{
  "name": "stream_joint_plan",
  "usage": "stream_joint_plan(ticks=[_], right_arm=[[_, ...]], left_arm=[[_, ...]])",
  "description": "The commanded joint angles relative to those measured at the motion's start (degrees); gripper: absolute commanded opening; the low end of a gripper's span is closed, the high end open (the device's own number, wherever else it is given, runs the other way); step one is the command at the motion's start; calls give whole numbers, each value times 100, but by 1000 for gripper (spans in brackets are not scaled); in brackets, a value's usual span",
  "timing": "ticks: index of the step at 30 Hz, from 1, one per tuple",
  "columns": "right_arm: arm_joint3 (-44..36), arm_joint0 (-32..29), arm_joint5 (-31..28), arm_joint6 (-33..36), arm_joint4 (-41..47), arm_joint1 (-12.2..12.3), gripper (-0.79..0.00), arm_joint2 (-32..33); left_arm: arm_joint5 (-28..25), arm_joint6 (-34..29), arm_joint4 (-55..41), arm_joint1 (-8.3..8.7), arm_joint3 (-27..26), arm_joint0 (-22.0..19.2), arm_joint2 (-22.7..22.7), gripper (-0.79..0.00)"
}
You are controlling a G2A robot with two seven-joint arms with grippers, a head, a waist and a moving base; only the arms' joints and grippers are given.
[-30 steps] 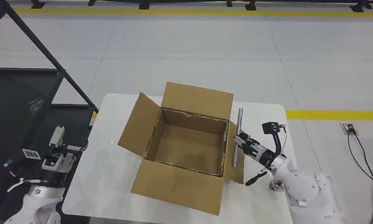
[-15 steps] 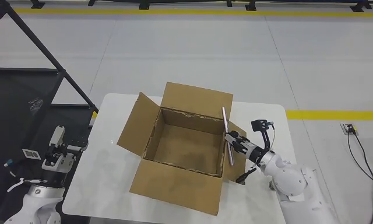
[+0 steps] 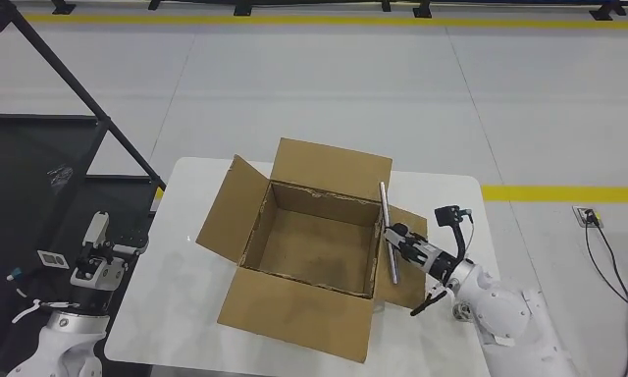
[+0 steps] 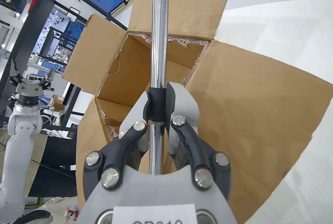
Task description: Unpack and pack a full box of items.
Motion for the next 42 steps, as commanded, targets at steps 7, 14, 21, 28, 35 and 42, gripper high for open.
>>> stream_joint_plan(ticks=[7,14,21,28,35,42], right_arm=[[-754,-1076,-95,-288,30,131,-785,735],[-1244,-2076,347,-809,-356,181,-785,1226],[-1189,-2324,1196,-1047,-987,184,-785,1106],[-990,-2044,2023,-1018,-1717,167,-785,612],[-735,-1713,2313,-769,-2296,182,-785,296],[-661,-1563,2565,-599,-2654,184,-785,63]], left_arm=[[0,0,0,0,0,0,0,0],[0,0,0,0,0,0,0,0],[0,0,0,0,0,0,0,0],[0,0,0,0,0,0,0,0],[0,0,0,0,0,0,0,0],[0,0,0,0,0,0,0,0]])
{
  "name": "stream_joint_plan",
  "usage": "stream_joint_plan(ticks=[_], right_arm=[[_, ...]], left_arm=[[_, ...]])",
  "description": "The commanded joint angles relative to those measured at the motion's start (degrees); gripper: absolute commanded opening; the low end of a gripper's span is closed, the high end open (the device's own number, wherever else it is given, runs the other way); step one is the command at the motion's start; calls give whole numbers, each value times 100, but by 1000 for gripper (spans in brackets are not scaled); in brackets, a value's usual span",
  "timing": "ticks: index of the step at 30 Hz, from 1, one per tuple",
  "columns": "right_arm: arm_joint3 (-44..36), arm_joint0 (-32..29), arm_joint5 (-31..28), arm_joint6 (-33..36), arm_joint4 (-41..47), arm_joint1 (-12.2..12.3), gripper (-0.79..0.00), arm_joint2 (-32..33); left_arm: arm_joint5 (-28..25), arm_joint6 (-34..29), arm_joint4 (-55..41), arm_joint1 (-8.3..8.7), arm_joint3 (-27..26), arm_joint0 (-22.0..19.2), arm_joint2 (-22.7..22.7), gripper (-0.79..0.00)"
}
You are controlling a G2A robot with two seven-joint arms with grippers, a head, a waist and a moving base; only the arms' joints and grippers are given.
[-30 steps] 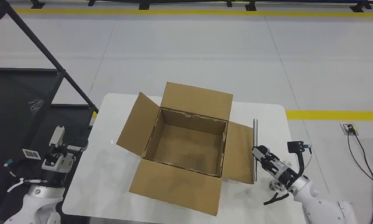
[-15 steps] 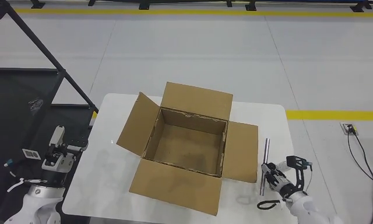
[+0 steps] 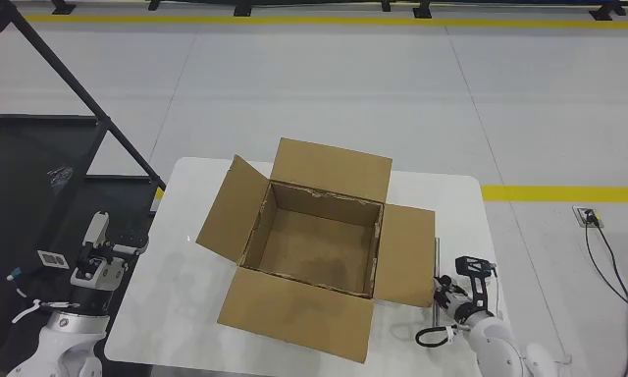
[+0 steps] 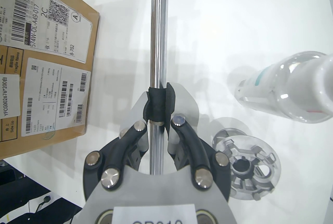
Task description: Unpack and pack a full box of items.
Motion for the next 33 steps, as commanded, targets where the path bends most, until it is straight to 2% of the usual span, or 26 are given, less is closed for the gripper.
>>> stream_joint_plan(ticks=[1,8,15,17,20,22,28,33], right_arm=[[25,46,80,38,-72,-3,-785,-62],[260,301,492,172,-275,-27,-785,-299],[622,557,582,219,-226,-45,-785,-404],[680,589,576,207,-201,-46,-733,-403],[720,600,577,179,-165,-47,-566,-401],[715,584,586,136,-139,-47,-526,-394],[501,389,678,-135,-78,-46,-483,-301],[-230,-236,558,-681,185,-33,-480,10]], left_arm=[[0,0,0,0,0,0,0,0],[0,0,0,0,0,0,0,0],[0,0,0,0,0,0,0,0],[0,0,0,0,0,0,0,0],[0,0,0,0,0,0,0,0],[0,0,0,0,0,0,0,0],[0,0,0,0,0,0,0,0],[0,0,0,0,0,0,0,0]])
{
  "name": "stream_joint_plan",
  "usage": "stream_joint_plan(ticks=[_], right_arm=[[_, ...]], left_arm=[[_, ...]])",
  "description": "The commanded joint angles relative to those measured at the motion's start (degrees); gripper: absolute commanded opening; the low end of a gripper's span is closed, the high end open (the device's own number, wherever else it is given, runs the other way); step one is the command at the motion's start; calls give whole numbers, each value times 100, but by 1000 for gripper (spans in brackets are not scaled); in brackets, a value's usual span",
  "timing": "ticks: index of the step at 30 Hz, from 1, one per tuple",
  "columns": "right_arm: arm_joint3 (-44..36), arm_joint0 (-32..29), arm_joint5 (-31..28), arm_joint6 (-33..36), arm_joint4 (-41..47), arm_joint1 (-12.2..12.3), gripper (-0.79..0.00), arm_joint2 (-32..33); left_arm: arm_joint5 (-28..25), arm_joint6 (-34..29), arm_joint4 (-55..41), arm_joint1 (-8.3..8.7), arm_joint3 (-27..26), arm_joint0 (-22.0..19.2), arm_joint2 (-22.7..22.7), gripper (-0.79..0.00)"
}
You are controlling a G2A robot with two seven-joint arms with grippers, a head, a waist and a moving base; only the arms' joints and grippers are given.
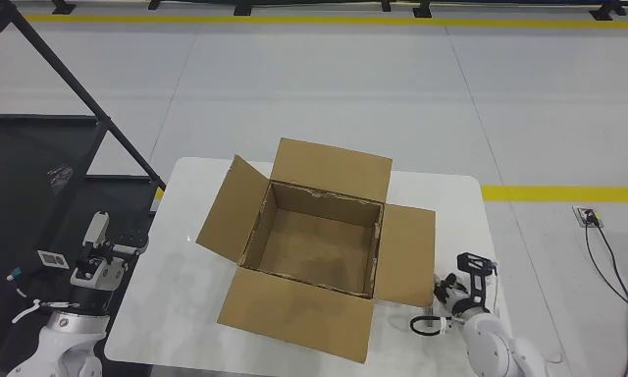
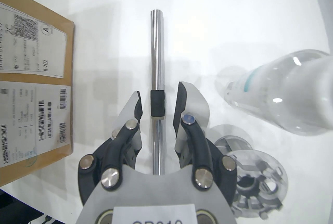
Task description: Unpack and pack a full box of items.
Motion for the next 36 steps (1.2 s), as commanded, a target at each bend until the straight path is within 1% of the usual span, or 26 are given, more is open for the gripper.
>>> stream_joint_plan(ticks=[1,5,8,9,10,11,12,14,16,18,19,22,25,31,36], right_arm=[[-422,-356,-71,-254,98,8,-471,167],[-1183,-1037,-107,-738,224,8,-443,415],[-1556,-1469,-468,-1132,619,2,-440,632],[-1623,-1580,-669,-1218,779,5,-425,712],[-1660,-1672,-931,-1284,950,9,-397,789],[-1675,-1752,-1313,-1310,1180,17,-277,860],[-1642,-1814,-1733,-1301,1413,30,-188,951],[-1449,-1878,-2794,-1158,1990,69,-55,1133],[-1148,-1838,-3676,-821,2496,116,0,1264],[-845,-1730,-4413,-480,2898,164,0,1332],[-685,-1688,-4671,-368,3030,184,0,1360],[-409,-1615,-5136,-237,3231,213,0,1298],[-280,-1499,-5190,-201,3223,221,0,1136],[-73,-1042,-4826,-234,2991,200,0,593],[89,-730,-4649,-343,2814,185,0,274]], left_arm=[[0,0,0,0,0,0,0,0],[0,0,0,0,0,0,0,0],[0,0,0,0,0,0,0,0],[0,0,0,0,0,0,0,0],[0,0,0,0,0,0,0,0],[0,0,0,0,0,0,0,0],[0,0,0,0,0,0,0,0],[0,0,0,0,0,0,0,0],[0,0,0,0,0,0,0,0],[0,0,0,0,0,0,0,0],[0,0,0,0,0,0,0,0],[0,0,0,0,0,0,0,0],[0,0,0,0,0,0,0,0],[0,0,0,0,0,0,0,0],[0,0,0,0,0,0,0,0]])
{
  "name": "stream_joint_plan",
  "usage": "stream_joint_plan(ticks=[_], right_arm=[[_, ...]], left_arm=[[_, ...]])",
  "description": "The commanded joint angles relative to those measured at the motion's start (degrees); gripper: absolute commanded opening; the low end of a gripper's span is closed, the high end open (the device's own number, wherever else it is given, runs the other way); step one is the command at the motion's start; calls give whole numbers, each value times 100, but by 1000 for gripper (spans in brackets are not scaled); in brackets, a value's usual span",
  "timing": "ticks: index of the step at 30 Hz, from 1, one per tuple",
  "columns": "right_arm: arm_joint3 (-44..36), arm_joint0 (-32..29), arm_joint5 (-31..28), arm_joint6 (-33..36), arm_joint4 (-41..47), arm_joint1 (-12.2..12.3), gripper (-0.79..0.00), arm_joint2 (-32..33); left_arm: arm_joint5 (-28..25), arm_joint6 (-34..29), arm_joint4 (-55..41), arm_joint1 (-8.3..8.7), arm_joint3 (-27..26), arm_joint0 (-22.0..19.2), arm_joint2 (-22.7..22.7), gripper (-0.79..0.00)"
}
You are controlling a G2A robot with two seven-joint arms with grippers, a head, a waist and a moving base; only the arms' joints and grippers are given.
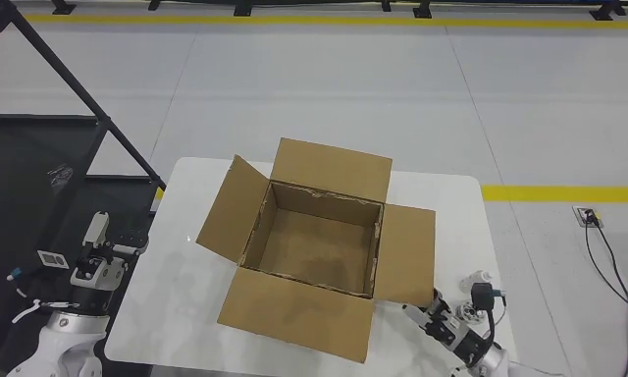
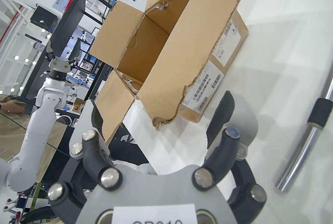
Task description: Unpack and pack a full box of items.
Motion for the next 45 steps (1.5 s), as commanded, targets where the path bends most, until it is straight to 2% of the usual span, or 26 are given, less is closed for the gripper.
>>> stream_joint_plan(ticks=[1,6,16,32,41,45], right_arm=[[43,99,63,-48,-59,-3,0,-89],[152,283,107,-159,-108,-2,0,-219],[197,689,810,-400,-472,-27,0,-547],[225,1078,1429,-691,-757,-45,0,-836],[399,1376,1571,-702,-779,-61,0,-1018],[391,1306,1518,-752,-753,-46,0,-952]], left_arm=[[0,0,0,0,0,0,0,0],[0,0,0,0,0,0,0,0],[0,0,0,0,0,0,0,0],[0,0,0,0,0,0,0,0],[0,0,0,0,0,0,0,0],[0,0,0,0,0,0,0,0]])
